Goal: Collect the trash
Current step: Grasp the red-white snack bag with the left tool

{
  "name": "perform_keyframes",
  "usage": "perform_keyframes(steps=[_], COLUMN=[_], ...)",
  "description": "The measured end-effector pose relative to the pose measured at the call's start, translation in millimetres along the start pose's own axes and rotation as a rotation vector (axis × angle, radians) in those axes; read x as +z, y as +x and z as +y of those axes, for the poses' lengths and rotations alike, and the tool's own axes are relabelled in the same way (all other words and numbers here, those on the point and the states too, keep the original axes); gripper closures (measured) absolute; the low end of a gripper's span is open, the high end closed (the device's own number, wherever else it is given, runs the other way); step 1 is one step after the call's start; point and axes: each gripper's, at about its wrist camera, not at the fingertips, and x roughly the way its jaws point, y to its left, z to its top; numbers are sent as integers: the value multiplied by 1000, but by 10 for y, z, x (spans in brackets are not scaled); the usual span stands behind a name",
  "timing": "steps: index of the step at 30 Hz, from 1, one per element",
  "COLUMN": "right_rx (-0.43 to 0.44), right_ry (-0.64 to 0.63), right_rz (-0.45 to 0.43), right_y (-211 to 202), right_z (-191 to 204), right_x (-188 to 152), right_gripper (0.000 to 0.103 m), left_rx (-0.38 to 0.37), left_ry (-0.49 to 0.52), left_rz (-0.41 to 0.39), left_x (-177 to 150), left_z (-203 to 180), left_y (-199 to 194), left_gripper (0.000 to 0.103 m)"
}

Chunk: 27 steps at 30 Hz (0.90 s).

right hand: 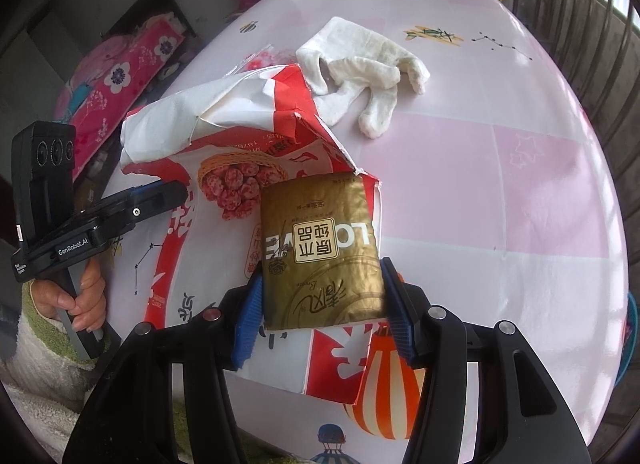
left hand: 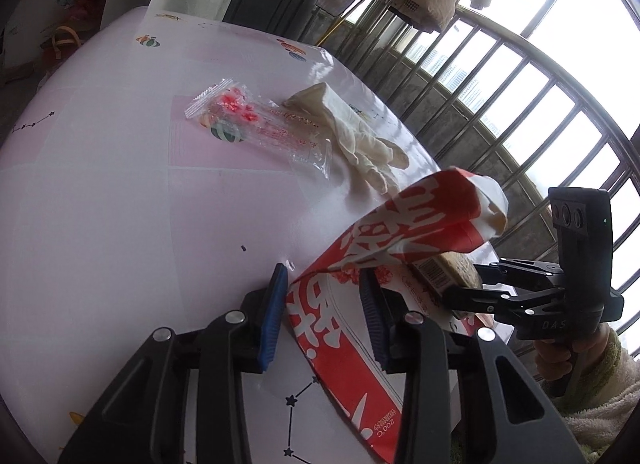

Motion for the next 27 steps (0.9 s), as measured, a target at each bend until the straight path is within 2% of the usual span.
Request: perform_keyframes(steps=[2, 4, 7, 11, 17, 27], right_rx=[-3, 4, 26, 40, 56, 58], right_ry=[1, 15, 49, 79, 93, 88], right_rz=[2, 1, -13, -38, -89, -173], right_y=[-8, -28, -81, -180, -435, -865], right_z=[-20, -64, -141, -200, -259, -280], right_x=[1, -2, -20, -49, -48, 5], right_gripper=[52, 52, 52, 52, 52, 52], left_rx=[26, 22, -21, -73, -161, -256], left_ry=[1, -24, -64, -120, -160, -136], left_rz=[4, 7, 4, -6, -63, -166], left_x=[-8, -12, -24, -55, -48, 17], left_z=[-4, 34, 59, 68, -43, -422], left_y=[-1, -12, -51, -104, -259, -591], left_gripper=[80, 92, 95, 98, 101, 102])
